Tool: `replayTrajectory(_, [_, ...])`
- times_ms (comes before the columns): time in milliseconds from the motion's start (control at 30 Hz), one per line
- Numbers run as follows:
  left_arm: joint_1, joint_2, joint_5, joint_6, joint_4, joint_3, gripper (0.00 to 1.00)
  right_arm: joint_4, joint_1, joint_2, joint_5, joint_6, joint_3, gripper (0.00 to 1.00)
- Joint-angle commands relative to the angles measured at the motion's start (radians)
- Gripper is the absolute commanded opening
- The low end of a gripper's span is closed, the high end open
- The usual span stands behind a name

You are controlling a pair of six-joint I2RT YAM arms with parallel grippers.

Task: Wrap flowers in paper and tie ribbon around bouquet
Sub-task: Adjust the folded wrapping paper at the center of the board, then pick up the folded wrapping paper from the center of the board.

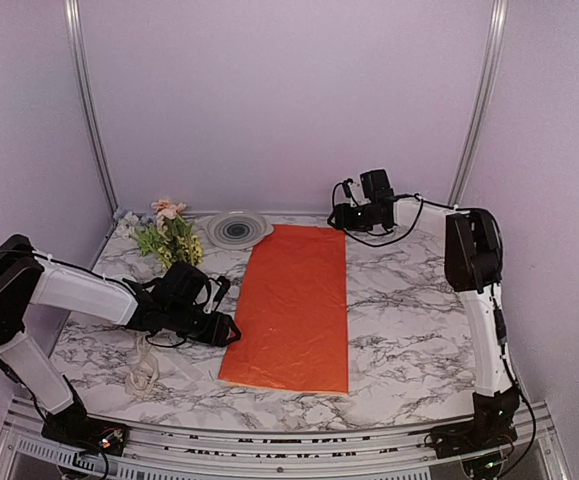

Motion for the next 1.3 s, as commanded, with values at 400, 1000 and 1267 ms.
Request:
replayTrajectory(400, [0.179,-0.182,-0.394,-0.037,-0.132,0.048,0.74,-0.078,0.859,-0.455,0.395,-0.326,-0.507,0.69])
replayTrajectory(1000, [0.189,-0.179,-0.296,-0.023,-0.074,0.018,0.75,-0.275,0.993,-0.177,0.571,-0.343,-0.252,0.8])
replayTrajectory(1267, [0.189,-0.153,-0.286,-0.015,-0.074,0.026,0.75,-0.279,0.994,-0.186,0.606,-0.308,-0.273,0.7])
